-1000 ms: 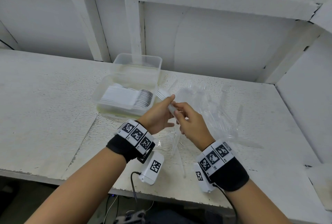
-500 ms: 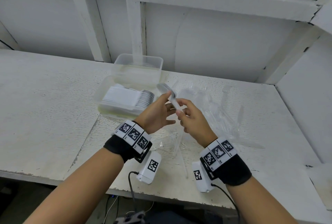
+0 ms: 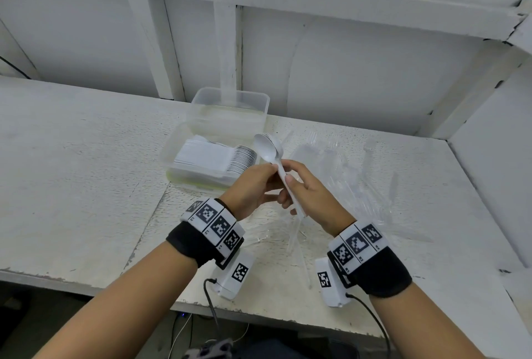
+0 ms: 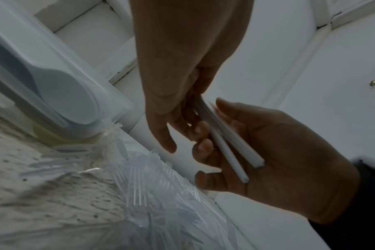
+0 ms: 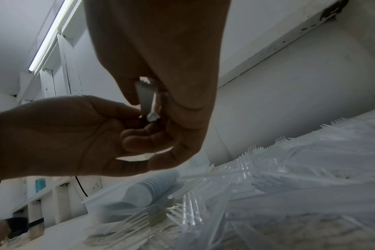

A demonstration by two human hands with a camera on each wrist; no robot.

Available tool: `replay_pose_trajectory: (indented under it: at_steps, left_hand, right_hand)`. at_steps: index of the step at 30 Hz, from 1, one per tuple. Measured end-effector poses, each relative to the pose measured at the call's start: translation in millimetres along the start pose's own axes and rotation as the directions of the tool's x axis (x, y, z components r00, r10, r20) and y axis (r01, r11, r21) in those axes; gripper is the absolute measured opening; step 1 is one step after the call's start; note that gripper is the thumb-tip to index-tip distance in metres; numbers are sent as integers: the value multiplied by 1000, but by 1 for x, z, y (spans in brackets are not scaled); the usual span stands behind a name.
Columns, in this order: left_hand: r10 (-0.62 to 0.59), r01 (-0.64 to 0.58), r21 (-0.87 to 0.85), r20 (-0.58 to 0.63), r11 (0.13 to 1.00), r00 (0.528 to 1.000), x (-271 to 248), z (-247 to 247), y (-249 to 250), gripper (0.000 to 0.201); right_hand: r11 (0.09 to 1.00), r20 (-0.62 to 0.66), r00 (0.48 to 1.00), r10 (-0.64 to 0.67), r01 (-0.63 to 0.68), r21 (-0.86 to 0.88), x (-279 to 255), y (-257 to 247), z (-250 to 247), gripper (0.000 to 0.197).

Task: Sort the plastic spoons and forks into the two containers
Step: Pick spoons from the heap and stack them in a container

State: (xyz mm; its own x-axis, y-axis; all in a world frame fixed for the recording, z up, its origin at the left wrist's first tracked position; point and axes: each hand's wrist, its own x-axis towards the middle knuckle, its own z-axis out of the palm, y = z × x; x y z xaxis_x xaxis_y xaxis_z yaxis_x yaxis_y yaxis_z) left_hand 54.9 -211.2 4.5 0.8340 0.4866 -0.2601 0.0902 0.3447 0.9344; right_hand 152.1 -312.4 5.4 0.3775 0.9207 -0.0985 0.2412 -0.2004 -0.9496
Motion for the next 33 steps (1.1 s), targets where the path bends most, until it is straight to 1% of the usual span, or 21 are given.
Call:
replay_pose_trajectory:
  at_steps: [3,5,6,8,11,13,17,20,21,23,25,27,28,32,33]
  left_hand:
    - [-14,14,0,-42,1000,999,0,-4,1,31]
    - [-9,11,31,-54,999,998,-1,-5,1,29]
    - [-7,10,51,-50,999,999,-2,-6,2,28]
    - [-6,8,77,-35,997,999,-3,-6,2,26]
    - [-5,8,67,-34,998,999,-3,-7,2,24]
    - [-23,25,64,-29,998,999,-3,-8,3,24]
    - [-78,78,32,17,996,997,-7,-9,5,27]
    - [-116,111,68,79,991,990,-9,-11,7,29]
    - [-132,123,90,96,988,987,-10,-11,7,28]
    - [-162,148,119,116,982,980,-11,-11,7,25]
    - [-193,177,126,130,976,973,-11,-11,8,25]
    - [-222,199,148,158,969,962,-11,-14,9,27]
    - [-232,202,173,172,964,957,-11,-15,9,29]
    - [-256,198,299,168,934,952,-10,-21,10,32]
    - [-259,198,316,166,928,952,-10,-22,10,31]
  right_hand:
    - [991,-42,998,-54,49,-128,3,0,2,28]
    - [968,-127,986,-106,73,-238,7,2,-1,26]
    - [962,-163,980,-115,69,-266,9,2,-2,25]
    - [975,-220,972,-83,33,-221,12,-2,-4,23]
    - [999,-318,948,-3,-12,-45,17,-9,-5,12]
    - [998,-348,937,34,-17,53,19,-12,-6,11]
    - [988,-294,952,88,-47,145,23,-17,-7,23]
    - [971,-286,949,131,-65,229,26,-20,-11,23]
    - [970,-288,948,139,-72,233,26,-21,-12,21]
    - [979,-291,948,131,-78,189,26,-23,-13,19]
    - [988,-278,955,102,-64,140,24,-26,-14,21]
    - [991,-237,968,89,-63,115,23,-29,-17,28]
    - [993,-211,974,86,-66,101,22,-31,-18,29]
    - [996,-126,992,29,-39,-78,20,-36,-24,16]
    - [994,-115,993,27,-38,-99,20,-37,-25,14]
